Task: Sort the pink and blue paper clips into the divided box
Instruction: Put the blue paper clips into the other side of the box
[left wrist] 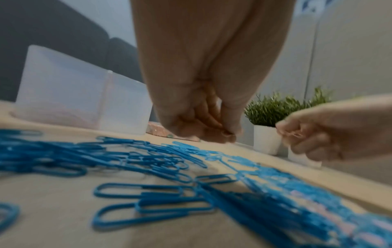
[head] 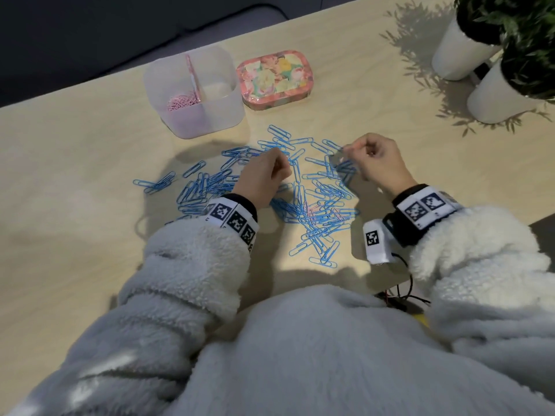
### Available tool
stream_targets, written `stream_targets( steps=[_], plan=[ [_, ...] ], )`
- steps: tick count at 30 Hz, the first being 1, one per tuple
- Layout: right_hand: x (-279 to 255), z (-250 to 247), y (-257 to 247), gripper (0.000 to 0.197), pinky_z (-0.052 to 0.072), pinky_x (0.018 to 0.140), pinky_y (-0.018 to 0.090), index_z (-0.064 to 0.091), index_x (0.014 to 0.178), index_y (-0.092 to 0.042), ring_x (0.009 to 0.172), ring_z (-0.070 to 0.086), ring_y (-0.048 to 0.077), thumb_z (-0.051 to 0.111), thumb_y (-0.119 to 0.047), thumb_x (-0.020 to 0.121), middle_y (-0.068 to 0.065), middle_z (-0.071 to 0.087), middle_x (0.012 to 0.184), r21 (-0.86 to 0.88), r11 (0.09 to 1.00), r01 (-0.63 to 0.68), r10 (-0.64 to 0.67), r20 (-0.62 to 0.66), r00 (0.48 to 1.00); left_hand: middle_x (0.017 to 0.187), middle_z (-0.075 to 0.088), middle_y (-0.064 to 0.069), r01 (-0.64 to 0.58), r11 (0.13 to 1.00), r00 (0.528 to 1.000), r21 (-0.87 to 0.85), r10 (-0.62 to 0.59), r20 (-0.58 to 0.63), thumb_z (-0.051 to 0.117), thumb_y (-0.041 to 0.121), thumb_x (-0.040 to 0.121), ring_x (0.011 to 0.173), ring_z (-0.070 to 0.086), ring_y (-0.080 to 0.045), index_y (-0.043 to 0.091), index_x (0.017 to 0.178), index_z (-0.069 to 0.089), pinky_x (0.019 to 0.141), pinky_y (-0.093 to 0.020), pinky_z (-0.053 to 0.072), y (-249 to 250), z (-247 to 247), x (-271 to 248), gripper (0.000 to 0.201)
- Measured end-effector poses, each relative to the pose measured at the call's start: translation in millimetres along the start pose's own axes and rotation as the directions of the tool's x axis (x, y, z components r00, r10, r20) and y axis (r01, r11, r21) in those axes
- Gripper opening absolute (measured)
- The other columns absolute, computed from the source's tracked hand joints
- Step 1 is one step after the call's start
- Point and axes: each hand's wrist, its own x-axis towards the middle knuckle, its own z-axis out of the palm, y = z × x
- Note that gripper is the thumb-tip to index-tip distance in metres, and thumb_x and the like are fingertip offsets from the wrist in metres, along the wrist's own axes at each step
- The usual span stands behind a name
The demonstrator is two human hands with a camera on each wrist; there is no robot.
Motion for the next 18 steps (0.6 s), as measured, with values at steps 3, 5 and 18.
stream_targets(
  steps=[3,5,18],
  plan=[
    [-8,-14,7,0.023,0.029,0.032,0.013,0.050,0.068,-0.011,0.029,0.041,0.004,0.048,0.000,0.087,-0.002,0.054,0.040,0.204,0.965,-0.164,0.159,0.044,0.986,0.074,0.047,0.006,0.070,0.974,0.978,-0.216,-0.025,0.206,0.041,0.004,0.093,0.058,0.053,0.005,0.011,0.102,0.051,0.061,-0.013,0.042,3,3,-4,0.015],
    [-17,-19,9,0.021,0.029,0.033,0.012,0.051,0.078,-0.009,0.030,0.045,0.008,0.042,0.007,0.089,-0.001,0.059,0.044,0.289,0.928,-0.236,0.189,0.180,0.965,0.071,0.046,0.005,0.123,0.965,0.955,-0.230,-0.053,0.291,0.035,0.004,0.094,0.057,0.054,0.001,0.015,0.098,0.051,0.057,-0.014,0.040,6,9,-6,0.020],
    [-47,2,29,0.025,0.046,0.070,0.033,0.053,0.062,-0.025,0.068,0.055,0.018,0.074,-0.033,0.072,-0.005,0.062,0.066,-0.620,0.767,0.164,0.102,0.369,0.924,0.111,0.052,-0.005,-0.296,0.849,0.913,0.438,0.116,0.392,0.057,0.030,0.087,0.097,0.060,-0.026,0.017,0.097,0.063,0.067,-0.030,0.036,14,23,-16,0.018]
  ],
)
